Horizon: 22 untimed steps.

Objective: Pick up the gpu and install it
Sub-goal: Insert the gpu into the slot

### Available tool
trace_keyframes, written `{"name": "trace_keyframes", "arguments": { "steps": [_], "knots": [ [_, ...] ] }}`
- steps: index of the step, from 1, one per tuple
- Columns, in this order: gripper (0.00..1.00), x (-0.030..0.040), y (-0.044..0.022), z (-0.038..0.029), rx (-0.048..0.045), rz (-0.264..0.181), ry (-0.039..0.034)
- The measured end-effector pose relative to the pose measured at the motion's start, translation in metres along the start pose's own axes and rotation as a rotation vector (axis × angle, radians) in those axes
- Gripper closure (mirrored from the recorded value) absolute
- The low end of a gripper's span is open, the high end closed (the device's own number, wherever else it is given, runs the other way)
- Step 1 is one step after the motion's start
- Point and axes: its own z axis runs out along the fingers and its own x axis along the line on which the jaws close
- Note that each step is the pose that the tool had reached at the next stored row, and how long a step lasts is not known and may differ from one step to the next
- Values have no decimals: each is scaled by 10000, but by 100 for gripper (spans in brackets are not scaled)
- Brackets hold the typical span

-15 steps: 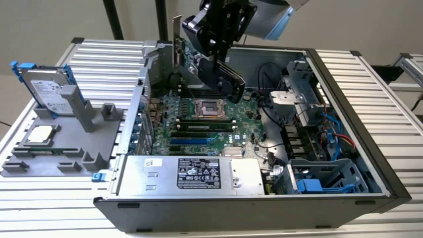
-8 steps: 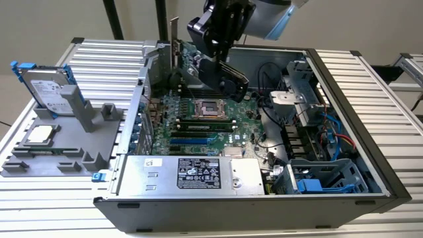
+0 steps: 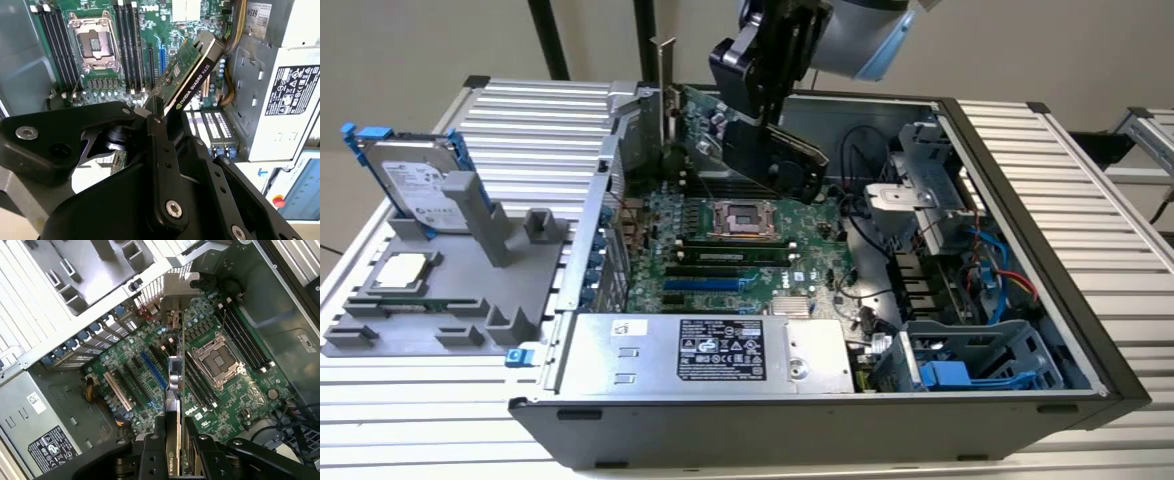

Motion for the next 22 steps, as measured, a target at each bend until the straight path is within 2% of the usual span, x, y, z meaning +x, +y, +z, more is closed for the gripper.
{"name": "trace_keyframes", "arguments": {
  "steps": [22],
  "knots": [
    [100, -20, -29, -2, 19, -2744, 192]
  ]
}}
